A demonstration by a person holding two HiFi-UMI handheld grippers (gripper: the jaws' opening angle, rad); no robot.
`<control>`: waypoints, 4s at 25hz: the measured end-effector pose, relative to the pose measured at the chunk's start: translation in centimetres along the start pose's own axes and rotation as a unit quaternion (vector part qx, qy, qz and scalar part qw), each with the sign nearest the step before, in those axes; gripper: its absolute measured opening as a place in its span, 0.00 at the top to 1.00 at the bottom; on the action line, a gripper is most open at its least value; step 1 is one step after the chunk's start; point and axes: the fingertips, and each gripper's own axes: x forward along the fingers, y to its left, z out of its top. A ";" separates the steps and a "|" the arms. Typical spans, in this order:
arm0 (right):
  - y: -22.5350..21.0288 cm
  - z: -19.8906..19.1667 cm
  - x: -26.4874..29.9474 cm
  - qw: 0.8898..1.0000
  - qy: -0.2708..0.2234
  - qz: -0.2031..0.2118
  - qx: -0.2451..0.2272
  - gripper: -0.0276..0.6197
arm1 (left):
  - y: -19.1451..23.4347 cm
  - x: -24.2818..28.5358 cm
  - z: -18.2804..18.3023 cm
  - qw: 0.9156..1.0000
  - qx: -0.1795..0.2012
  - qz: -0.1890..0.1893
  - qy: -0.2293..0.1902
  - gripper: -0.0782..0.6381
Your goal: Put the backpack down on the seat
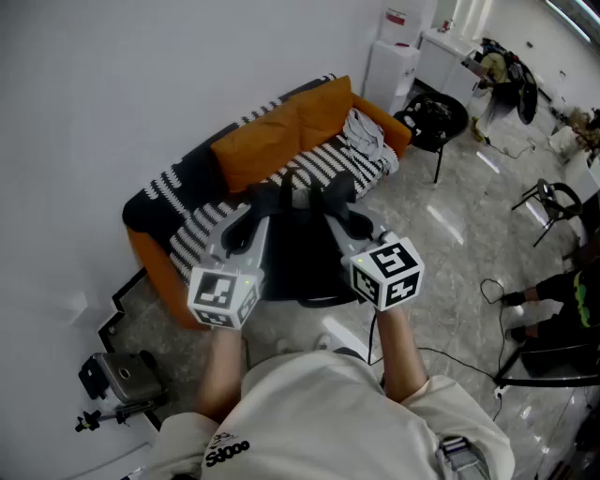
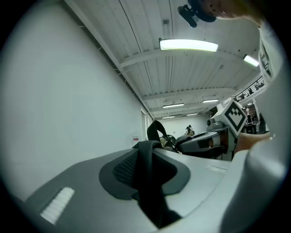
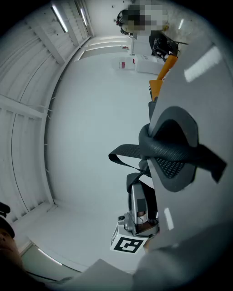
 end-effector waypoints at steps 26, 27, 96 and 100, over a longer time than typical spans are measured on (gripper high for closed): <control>-4.4 -1.2 -1.8 0.999 -0.005 0.048 0.024 0.92 | -3.5 3.5 -0.6 0.999 0.032 0.037 0.021 0.80; -4.8 -1.2 -1.6 0.999 -0.003 0.048 0.021 0.92 | -3.4 3.9 -0.7 0.999 0.030 0.039 0.021 0.79; -41.1 -4.6 40.0 0.983 0.143 0.002 0.119 0.92 | 21.9 51.3 -16.0 0.987 -0.048 -0.014 0.152 0.79; -43.2 -5.6 41.8 0.980 0.158 0.015 0.123 0.92 | 22.5 53.5 -17.4 0.984 -0.056 0.000 0.171 0.79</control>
